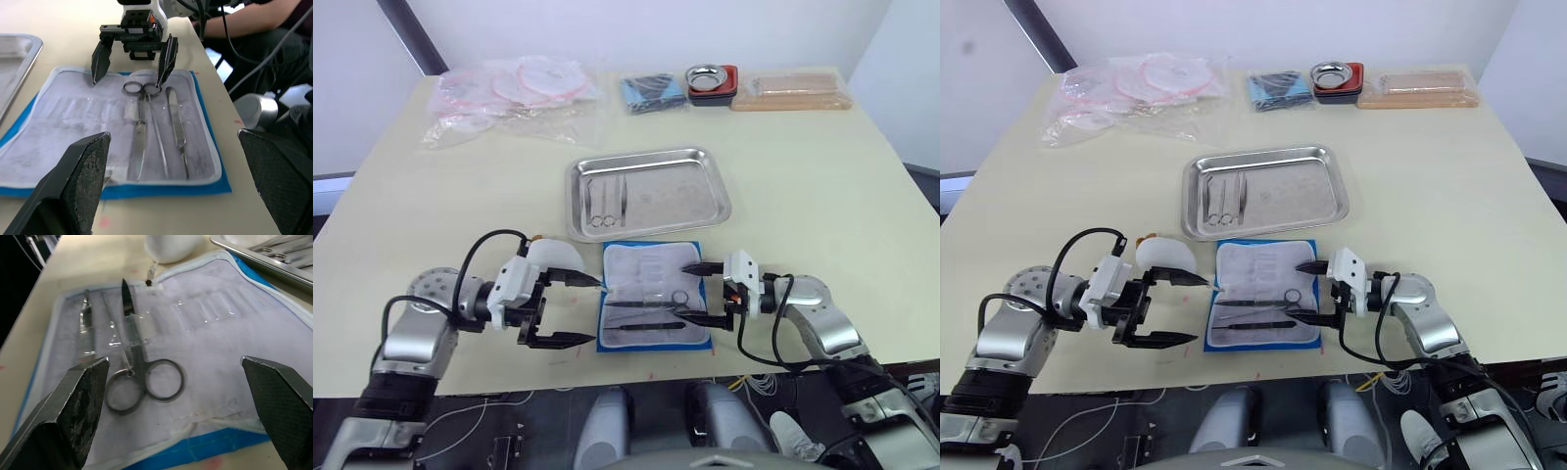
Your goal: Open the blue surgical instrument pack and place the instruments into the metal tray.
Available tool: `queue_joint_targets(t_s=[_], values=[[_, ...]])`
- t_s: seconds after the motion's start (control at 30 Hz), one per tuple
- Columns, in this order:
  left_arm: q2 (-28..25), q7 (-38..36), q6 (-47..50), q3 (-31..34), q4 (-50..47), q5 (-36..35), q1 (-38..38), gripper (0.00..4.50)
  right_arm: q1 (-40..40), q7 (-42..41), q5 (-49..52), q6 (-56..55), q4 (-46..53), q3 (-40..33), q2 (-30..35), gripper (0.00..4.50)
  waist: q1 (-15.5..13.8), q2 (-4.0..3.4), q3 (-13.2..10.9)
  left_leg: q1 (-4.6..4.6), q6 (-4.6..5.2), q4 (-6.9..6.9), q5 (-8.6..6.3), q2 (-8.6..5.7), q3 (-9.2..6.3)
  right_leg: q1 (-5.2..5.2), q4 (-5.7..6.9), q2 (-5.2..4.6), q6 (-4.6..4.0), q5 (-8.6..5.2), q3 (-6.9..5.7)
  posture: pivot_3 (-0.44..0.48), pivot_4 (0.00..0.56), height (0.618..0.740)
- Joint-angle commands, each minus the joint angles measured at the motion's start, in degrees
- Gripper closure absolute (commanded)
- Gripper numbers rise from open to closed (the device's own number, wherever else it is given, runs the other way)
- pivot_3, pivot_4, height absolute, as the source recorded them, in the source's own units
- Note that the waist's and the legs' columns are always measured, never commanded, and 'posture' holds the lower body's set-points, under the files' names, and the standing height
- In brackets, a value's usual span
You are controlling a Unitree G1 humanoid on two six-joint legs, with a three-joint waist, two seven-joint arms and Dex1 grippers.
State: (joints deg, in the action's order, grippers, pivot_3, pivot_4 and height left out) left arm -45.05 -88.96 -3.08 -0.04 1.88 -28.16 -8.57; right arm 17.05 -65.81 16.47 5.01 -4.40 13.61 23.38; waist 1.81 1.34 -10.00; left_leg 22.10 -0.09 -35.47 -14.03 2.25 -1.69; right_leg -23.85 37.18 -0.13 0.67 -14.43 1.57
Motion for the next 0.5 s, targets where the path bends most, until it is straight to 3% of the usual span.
queue_joint_targets(t_s=[0.03, 0.5], values=[[1.80, -0.54, -3.25, -1.50, 1.21, 1.98, -0.31, 0.09, -0.47, -0.30, 3.98, 2.00, 6.38, -2.23, 0.70, 0.00, 0.01, -0.07, -0.04, 0.00, 0.00, 0.00, 0.00, 0.00, 0.00, 0.00, 0.01, 0.00, 0.00, 0.00, 0.01, 0.000, 0.150, 0.740], [10.58, 5.84, -9.31, -6.11, 9.90, 9.97, -4.08, 0.09, -8.05, 1.47, 12.59, 11.18, 26.14, -9.06, 10.50, 0.00, -0.88, -0.18, -0.19, 0.27, 0.00, -1.03, 0.00, -0.04, -0.22, -0.08, 0.75, 0.04, 0.07, 0.02, -0.17, 0.000, 0.150, 0.740]])
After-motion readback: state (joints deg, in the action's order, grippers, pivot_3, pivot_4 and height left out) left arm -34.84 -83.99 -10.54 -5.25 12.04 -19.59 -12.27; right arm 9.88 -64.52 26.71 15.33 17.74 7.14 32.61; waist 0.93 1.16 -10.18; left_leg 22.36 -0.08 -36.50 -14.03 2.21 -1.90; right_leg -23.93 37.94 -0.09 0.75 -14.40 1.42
